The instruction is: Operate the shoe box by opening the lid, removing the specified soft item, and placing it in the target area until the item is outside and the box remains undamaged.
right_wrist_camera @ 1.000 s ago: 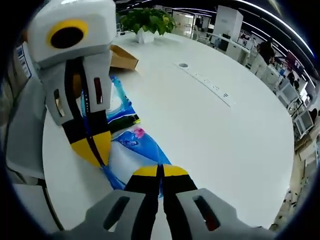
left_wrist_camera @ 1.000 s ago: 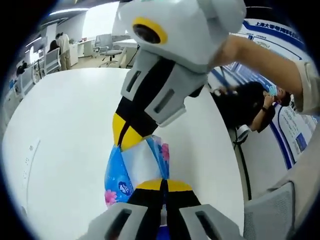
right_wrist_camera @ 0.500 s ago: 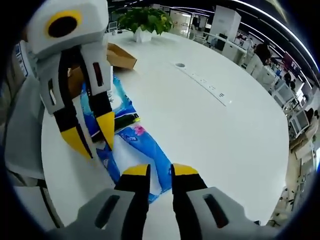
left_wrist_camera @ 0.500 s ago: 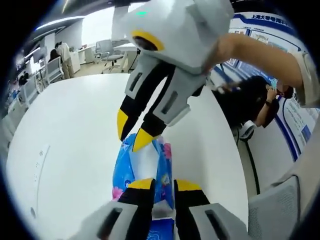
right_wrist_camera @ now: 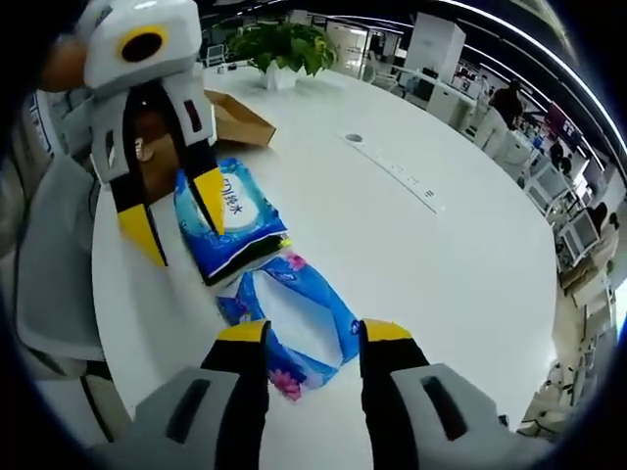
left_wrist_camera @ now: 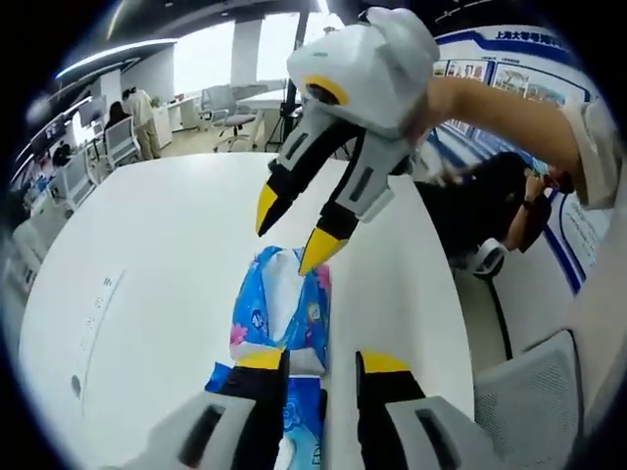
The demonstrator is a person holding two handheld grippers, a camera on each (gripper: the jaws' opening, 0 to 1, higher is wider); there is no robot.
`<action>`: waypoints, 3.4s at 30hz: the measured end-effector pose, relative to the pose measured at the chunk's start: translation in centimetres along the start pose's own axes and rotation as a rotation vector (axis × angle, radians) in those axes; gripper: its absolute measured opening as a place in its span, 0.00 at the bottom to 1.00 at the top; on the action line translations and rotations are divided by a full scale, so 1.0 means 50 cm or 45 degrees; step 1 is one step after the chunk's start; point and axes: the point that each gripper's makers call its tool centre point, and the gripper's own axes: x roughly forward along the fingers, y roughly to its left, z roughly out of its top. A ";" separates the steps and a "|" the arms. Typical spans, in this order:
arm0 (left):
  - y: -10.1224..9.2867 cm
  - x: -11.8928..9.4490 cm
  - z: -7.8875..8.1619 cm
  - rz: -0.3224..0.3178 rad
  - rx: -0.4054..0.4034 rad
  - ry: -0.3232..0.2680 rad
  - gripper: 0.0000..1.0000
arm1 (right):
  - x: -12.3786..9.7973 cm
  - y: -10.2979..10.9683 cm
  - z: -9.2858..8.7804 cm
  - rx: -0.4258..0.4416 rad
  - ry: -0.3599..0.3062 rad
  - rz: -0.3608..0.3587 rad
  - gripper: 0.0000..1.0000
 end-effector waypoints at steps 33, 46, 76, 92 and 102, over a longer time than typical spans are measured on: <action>-0.036 -0.270 -0.099 0.317 -0.232 -0.288 0.60 | -0.124 0.165 0.064 0.146 -0.141 -0.117 0.71; -0.046 -0.395 -0.179 0.447 -0.264 -0.355 0.73 | -0.152 0.234 0.098 0.156 -0.178 -0.103 0.83; -0.099 -0.578 -0.406 0.683 -0.493 -0.381 1.00 | -0.113 0.368 0.216 0.004 -0.234 0.063 0.92; -0.125 -0.660 -0.501 0.855 -0.592 -0.409 1.00 | -0.041 0.439 0.293 -0.193 -0.272 0.222 0.86; -0.142 -0.687 -0.516 0.925 -0.622 -0.436 1.00 | 0.017 0.463 0.350 -0.335 -0.265 0.331 0.81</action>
